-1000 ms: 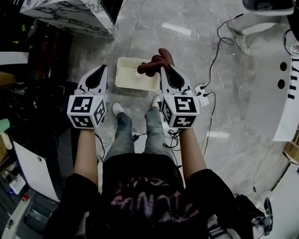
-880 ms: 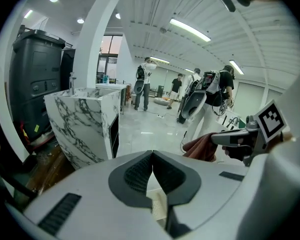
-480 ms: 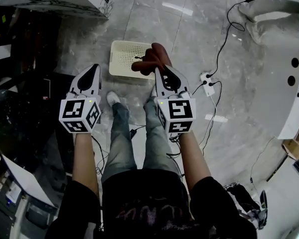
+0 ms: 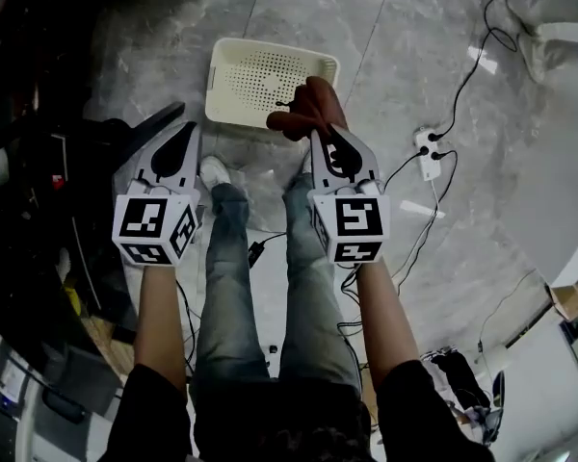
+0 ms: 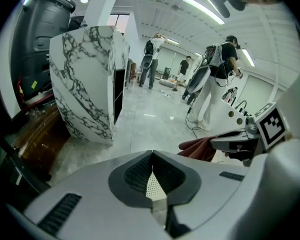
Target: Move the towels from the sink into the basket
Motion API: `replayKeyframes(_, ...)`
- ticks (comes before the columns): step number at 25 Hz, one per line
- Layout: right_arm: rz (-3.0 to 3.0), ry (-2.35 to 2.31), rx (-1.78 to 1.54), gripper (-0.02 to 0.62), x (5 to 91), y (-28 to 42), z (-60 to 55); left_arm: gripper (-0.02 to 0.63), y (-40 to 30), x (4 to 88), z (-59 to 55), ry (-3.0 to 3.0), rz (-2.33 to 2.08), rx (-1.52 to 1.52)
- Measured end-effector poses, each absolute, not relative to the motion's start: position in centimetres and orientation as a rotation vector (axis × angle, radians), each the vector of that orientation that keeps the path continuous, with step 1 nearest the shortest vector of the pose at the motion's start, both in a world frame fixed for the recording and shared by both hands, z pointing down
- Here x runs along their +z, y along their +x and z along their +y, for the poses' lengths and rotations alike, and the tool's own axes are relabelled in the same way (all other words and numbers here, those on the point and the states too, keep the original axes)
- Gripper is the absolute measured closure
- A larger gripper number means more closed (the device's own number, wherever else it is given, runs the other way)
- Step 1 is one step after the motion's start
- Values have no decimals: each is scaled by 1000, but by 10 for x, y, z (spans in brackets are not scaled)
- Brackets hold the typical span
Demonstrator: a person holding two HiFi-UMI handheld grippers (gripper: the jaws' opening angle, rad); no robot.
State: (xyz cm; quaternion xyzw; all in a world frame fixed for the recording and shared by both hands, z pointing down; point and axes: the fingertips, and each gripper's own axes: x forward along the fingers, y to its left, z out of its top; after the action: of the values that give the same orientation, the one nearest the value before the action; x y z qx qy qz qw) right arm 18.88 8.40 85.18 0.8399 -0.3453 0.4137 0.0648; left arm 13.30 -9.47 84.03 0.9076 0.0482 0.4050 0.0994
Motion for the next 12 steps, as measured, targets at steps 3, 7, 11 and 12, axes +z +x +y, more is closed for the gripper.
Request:
replayKeyframes(3, -1056, 2516, 1282, 534, 891, 184, 83, 591, 128, 877, -94, 2667, 147, 1235)
replayKeyframes(7, -1078, 2479, 1296, 531, 934, 187, 79, 591, 130, 911, -97, 2663, 134, 1256)
replayKeyframes(11, -1082, 2459, 1318, 485, 952, 190, 78, 591, 129, 926, -93, 2646, 132, 1270)
replayKeyframes(12, -1078, 2460, 1315, 479, 952, 191, 79, 591, 128, 927, -92, 2642, 136, 1276)
